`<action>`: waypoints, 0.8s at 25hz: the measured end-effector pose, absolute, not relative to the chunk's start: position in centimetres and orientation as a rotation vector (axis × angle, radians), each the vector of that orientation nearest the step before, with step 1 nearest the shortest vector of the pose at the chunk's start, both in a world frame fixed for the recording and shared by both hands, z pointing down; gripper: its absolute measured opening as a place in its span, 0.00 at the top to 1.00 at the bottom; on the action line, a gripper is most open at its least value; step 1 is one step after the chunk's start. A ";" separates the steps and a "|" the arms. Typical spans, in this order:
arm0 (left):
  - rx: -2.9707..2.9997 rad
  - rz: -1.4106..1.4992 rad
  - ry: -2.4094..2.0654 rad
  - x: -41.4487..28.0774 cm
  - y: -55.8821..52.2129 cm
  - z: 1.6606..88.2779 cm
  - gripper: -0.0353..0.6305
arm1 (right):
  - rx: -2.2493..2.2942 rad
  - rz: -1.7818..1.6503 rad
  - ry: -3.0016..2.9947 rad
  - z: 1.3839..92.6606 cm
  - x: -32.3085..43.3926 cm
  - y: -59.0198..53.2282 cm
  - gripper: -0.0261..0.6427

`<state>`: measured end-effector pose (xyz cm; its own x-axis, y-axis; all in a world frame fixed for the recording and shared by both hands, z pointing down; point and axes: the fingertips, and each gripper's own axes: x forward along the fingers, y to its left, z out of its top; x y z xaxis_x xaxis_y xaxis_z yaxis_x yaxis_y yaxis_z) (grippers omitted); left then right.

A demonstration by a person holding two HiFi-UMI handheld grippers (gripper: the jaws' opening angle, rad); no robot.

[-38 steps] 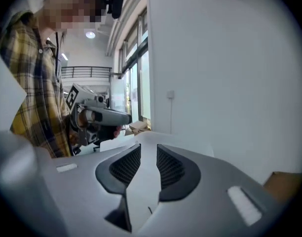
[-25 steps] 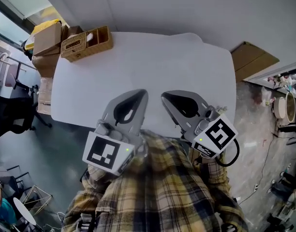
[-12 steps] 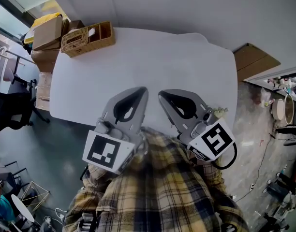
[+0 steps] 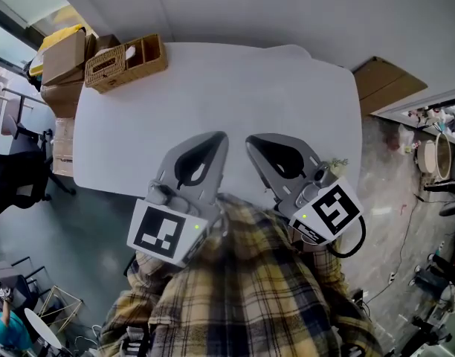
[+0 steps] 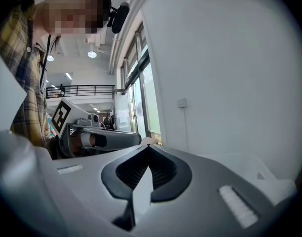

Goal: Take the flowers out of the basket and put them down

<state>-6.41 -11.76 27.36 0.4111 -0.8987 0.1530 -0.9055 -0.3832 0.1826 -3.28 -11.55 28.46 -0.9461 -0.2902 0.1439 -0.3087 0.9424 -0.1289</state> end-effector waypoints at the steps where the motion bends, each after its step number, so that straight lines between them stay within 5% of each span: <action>1: 2.432 0.040 -1.584 -6.3 -11.8 27.3 0.94 | 0.464 0.227 -2.970 28.5 -3.2 -11.6 0.95; 20: 2.454 0.063 -1.562 -5.5 -12.1 27.5 0.94 | 0.450 0.249 -2.938 29.4 -2.7 -11.5 0.95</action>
